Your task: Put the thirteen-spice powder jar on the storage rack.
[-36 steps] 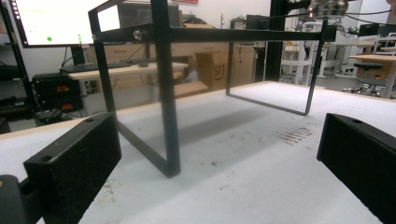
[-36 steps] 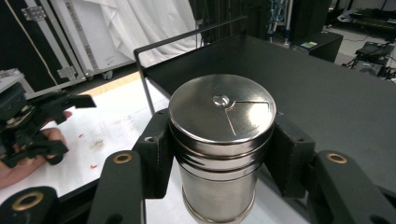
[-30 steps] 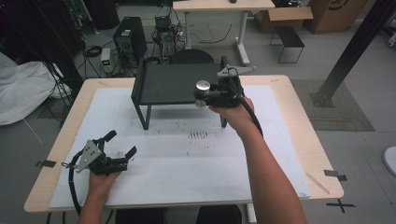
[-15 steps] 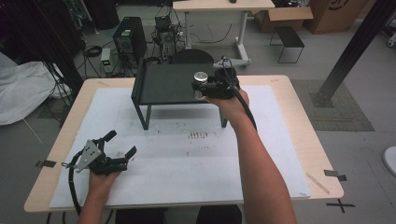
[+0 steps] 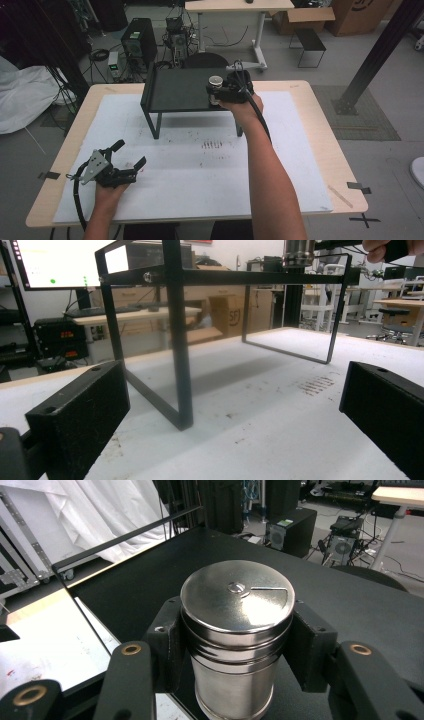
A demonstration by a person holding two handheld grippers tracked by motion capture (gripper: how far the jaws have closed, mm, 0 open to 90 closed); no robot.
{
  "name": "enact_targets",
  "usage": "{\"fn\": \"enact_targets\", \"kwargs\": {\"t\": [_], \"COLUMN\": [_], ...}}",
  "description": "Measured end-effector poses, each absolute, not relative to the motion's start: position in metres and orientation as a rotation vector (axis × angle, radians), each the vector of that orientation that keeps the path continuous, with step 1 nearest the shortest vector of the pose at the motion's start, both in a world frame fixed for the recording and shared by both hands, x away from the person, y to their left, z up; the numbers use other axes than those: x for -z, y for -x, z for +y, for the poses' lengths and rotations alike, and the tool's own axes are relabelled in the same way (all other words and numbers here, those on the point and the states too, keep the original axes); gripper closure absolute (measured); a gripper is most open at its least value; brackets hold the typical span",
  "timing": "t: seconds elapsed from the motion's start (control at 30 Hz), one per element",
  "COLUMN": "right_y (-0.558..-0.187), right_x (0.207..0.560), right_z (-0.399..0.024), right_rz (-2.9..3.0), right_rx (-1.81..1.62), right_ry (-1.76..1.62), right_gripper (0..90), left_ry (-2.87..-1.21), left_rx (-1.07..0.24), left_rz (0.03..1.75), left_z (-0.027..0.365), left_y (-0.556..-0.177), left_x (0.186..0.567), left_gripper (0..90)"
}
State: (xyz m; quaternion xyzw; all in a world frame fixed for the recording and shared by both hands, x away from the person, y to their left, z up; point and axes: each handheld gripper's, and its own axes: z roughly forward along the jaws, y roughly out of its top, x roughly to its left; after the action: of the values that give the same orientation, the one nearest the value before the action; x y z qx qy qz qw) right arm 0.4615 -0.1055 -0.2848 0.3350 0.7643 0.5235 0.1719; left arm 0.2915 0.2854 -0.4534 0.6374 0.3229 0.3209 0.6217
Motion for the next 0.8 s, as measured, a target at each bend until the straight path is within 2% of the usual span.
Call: {"fn": "enact_targets", "kwargs": {"t": [0.8], "right_y": [-0.4666], "right_x": [0.2910], "right_z": [-0.1031], "right_rz": [2.169], "right_rx": [-1.445], "right_ry": [-0.979], "right_gripper": [47.0], "left_ry": [-1.463], "left_rx": [-0.733], "left_rz": [0.742], "left_z": [0.2852], "left_y": [-0.2918], "left_x": [0.4534], "left_gripper": [0.3]}}
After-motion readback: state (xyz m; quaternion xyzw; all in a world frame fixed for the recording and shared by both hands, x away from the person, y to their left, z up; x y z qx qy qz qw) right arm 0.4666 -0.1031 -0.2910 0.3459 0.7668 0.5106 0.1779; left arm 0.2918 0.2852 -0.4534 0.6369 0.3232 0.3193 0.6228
